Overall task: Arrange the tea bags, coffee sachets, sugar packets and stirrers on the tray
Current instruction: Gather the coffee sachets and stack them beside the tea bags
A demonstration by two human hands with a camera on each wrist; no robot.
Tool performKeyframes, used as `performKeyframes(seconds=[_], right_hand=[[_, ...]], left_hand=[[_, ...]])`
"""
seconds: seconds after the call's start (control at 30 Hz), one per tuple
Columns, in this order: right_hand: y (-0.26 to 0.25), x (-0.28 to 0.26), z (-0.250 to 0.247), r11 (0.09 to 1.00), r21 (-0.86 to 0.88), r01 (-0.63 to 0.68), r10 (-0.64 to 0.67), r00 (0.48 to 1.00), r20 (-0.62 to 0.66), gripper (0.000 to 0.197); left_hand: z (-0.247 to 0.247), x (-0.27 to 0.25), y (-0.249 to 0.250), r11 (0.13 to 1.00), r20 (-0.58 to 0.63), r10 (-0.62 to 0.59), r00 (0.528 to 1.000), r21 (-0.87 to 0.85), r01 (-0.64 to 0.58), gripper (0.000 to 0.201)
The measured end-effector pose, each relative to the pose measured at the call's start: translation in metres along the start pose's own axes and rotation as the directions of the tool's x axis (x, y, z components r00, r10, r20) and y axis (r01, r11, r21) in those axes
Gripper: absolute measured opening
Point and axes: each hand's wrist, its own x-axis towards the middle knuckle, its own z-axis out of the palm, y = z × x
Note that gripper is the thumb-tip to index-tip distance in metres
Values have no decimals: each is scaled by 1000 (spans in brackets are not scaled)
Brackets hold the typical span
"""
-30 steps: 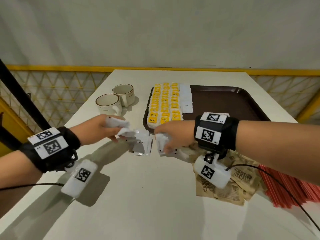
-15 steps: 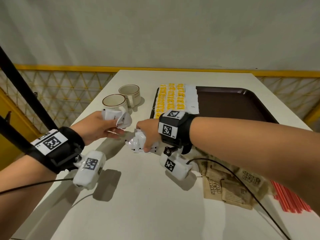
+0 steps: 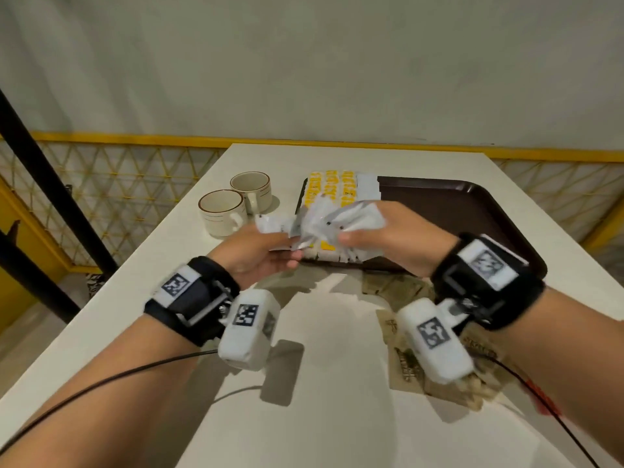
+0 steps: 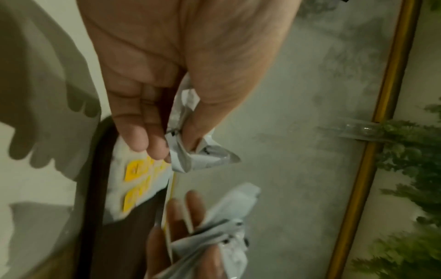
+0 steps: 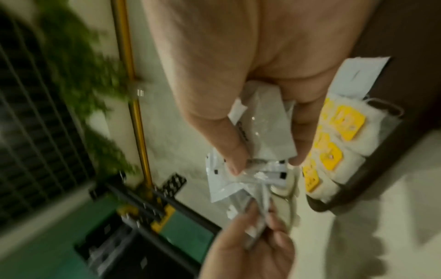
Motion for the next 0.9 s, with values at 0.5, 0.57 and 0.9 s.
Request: performKeyframes(seconds=[0.5,0.57,0.9], right_hand=[[54,-64,-38,879,478,-6,232,880,-415,28],[56,-67,-40,855,519,-2,251,877,-410,29],[59,-68,-33,831,555,47,212,895,-393,25]], left_hand=[[89,6,-41,998,252,-52,966,42,43,27],[85,7,-42,998,223,-20,975,57,7,30],[90,4,-49,997,104,74,992,-8,-74,25]])
